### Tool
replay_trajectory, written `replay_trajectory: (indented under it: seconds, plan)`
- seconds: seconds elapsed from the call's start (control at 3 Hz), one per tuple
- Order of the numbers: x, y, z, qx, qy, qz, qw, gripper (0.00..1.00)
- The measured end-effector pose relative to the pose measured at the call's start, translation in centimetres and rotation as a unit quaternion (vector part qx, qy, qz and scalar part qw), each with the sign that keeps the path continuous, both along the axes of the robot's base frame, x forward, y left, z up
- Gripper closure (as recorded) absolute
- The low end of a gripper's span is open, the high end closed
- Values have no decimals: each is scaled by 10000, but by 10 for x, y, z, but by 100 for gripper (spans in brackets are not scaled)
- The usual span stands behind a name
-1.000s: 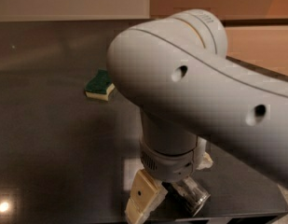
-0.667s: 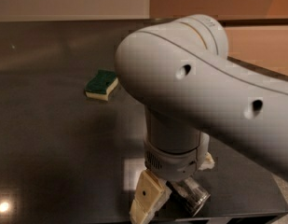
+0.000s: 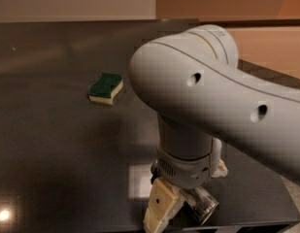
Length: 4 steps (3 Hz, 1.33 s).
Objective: Place redbull can upright
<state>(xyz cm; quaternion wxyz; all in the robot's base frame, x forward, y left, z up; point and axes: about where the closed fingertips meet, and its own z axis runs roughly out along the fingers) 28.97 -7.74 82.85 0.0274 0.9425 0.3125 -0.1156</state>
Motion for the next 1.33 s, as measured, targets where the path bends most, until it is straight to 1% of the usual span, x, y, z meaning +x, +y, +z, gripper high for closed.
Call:
replay_trajectory:
  seconds: [0.33,1.0,1.33]
  plan:
    - [2,-4,-2,-49,-8,-36,10000,18]
    - [6,-6,1,-57,-10,-147,9999,64]
    - [6,4,9,-23,14,-294,9996,89]
